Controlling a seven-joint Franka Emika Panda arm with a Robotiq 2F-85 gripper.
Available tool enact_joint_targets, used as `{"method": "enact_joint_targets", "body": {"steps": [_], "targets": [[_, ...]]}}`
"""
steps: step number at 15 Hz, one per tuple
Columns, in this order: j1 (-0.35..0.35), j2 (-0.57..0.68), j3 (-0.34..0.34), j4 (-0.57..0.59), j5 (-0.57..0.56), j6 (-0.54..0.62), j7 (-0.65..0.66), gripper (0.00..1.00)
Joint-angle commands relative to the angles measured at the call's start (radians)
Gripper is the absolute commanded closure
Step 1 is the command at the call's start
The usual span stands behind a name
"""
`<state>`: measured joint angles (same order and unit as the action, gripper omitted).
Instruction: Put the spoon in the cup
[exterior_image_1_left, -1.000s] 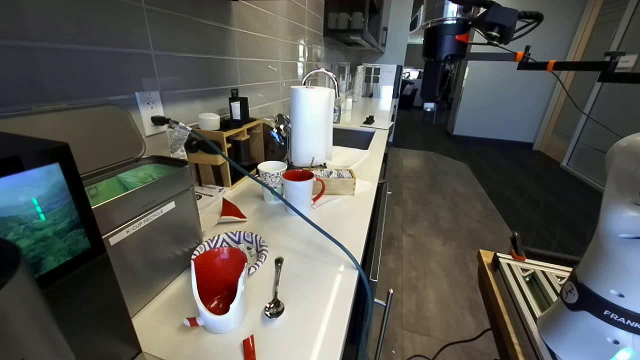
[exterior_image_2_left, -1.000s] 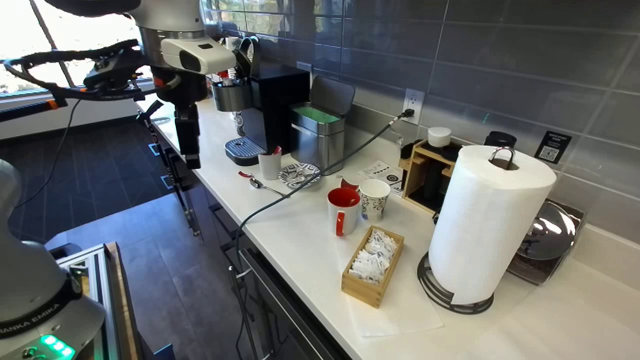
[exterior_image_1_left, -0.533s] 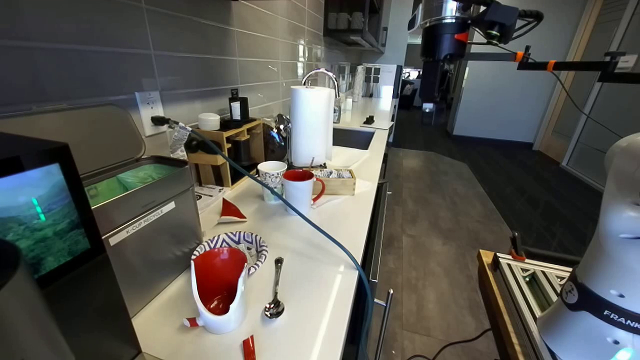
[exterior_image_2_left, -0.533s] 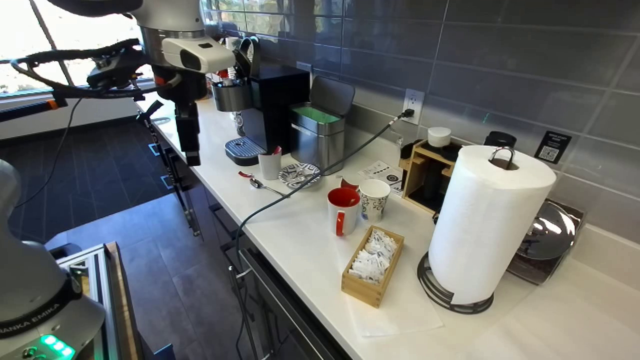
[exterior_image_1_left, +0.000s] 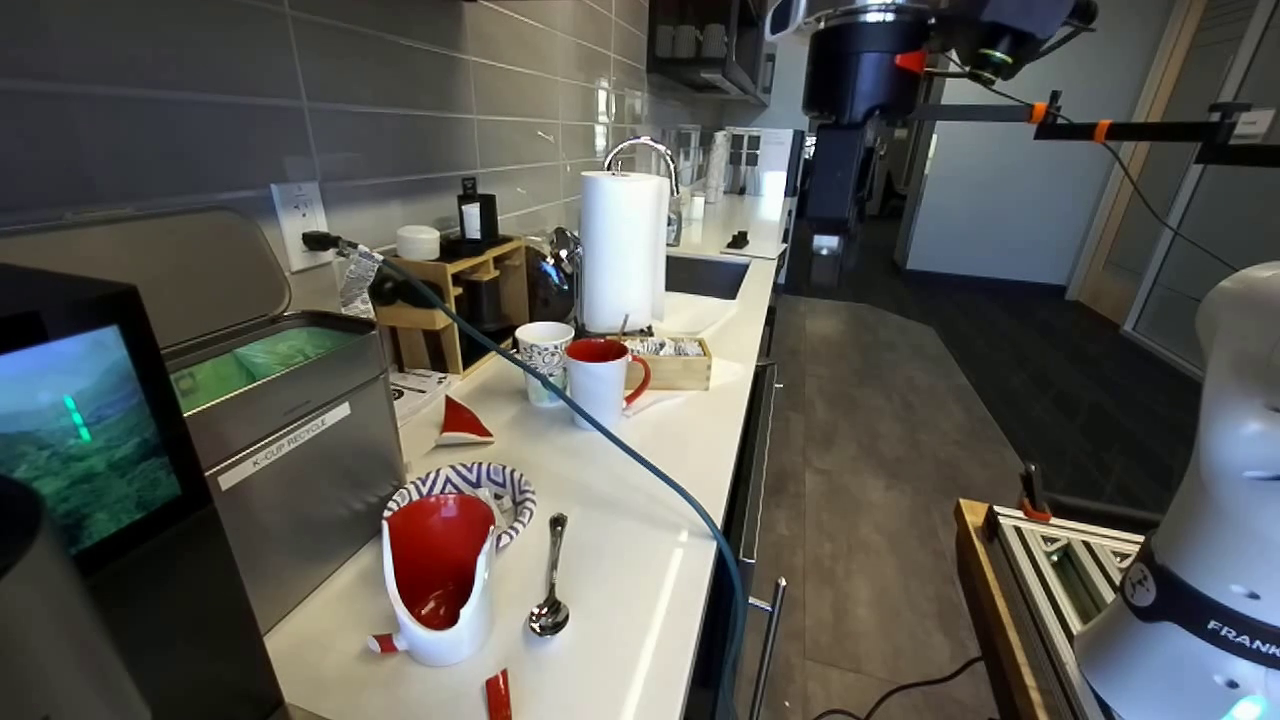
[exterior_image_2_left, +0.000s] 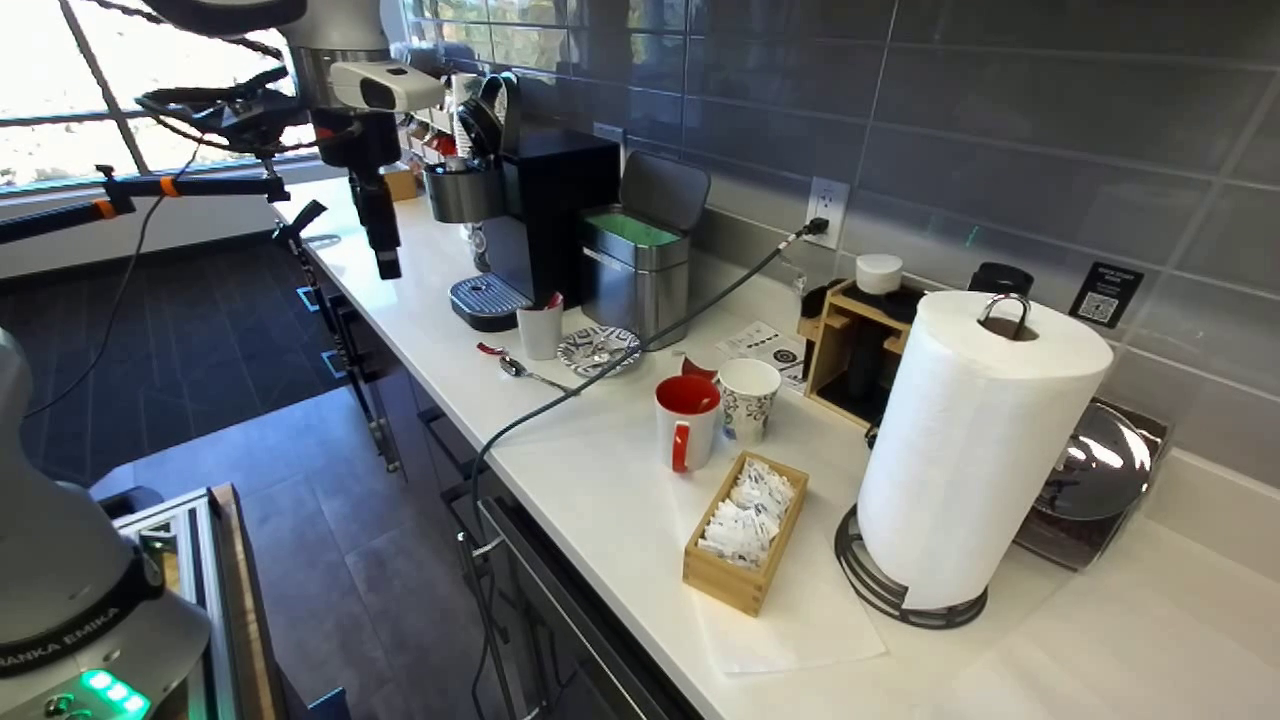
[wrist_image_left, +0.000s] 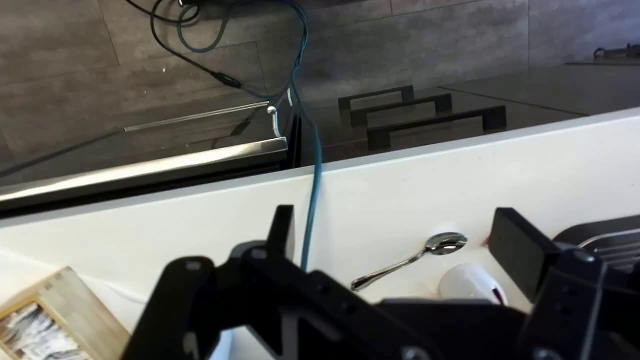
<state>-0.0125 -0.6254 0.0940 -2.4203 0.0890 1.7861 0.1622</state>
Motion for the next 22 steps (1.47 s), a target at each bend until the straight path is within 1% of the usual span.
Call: {"method": "enact_joint_targets", "body": {"steps": [1,5,8,10,11,12,14,21,22], "targets": [[0.072,0.074,0.024,0.026,-0.026,0.045,-0.104,0.0],[0.121,0.144,-0.003,0.045,-0.053,0.084,-0.292,0.0],[0.138,0.195,-0.046,0.052,-0.069,0.135,-0.47,0.0],[0.15,0.226,-0.076,0.062,-0.064,0.148,-0.592,0.0],[0.135,0.184,-0.051,0.042,-0.059,0.135,-0.492,0.0],[0.138,0.199,-0.064,0.044,-0.059,0.141,-0.537,0.0],[0.14,0.216,-0.074,0.052,-0.058,0.143,-0.573,0.0],[0.145,0.22,-0.073,0.06,-0.057,0.143,-0.579,0.0],[0.144,0.211,-0.045,0.052,-0.116,0.171,-0.567,0.0]]}}
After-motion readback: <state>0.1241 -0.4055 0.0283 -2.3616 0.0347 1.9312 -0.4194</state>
